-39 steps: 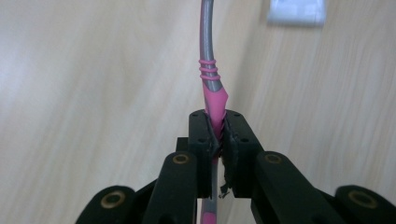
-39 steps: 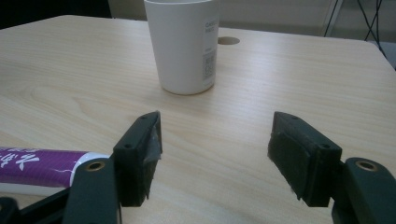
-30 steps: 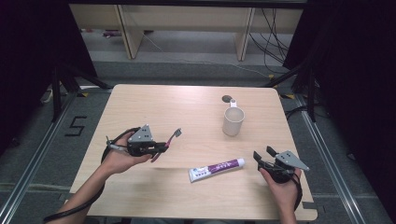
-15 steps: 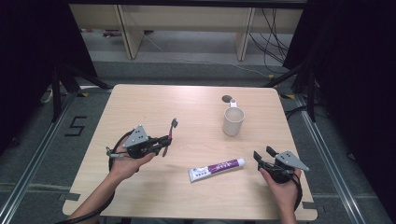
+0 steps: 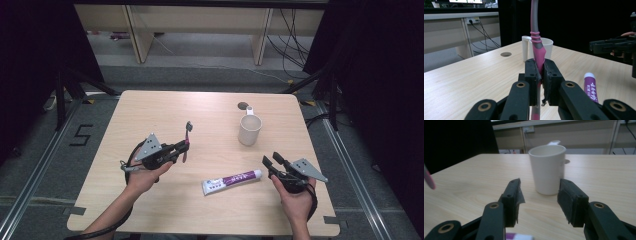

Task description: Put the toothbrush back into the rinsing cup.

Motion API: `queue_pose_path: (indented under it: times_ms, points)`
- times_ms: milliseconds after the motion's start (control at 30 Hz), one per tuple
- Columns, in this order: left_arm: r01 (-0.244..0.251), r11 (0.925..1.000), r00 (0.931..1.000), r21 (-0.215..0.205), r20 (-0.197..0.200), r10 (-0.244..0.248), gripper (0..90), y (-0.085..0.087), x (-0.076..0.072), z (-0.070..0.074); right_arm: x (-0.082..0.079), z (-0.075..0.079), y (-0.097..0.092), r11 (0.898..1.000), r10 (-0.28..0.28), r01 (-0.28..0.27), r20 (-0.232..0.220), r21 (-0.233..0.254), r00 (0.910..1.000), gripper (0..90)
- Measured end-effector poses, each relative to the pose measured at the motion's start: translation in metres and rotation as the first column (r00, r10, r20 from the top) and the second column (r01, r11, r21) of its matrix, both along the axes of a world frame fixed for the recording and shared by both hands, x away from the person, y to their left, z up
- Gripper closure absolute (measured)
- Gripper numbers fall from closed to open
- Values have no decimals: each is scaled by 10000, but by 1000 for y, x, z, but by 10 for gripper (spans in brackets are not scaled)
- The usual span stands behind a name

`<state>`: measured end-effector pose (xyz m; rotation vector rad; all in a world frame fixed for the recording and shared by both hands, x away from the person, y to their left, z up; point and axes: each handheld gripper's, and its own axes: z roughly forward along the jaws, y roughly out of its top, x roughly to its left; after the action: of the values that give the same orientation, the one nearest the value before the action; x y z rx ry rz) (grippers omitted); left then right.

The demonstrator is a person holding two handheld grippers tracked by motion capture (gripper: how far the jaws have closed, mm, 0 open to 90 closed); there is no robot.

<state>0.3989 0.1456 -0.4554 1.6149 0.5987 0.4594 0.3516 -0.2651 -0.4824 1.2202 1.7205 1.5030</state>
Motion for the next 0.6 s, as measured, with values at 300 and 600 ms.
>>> queue_pose_path:
  times_ms: [300,600]
  points:
    - [72,9999,9998,-118,181,-70,826,-16,3,1,2,33,37,9942,966,-982,365,432,9947,587]
    - [239,9996,9996,-167,167,-236,826,-37,6,1,11,53,77,9810,1908,-1927,710,206,9791,646]
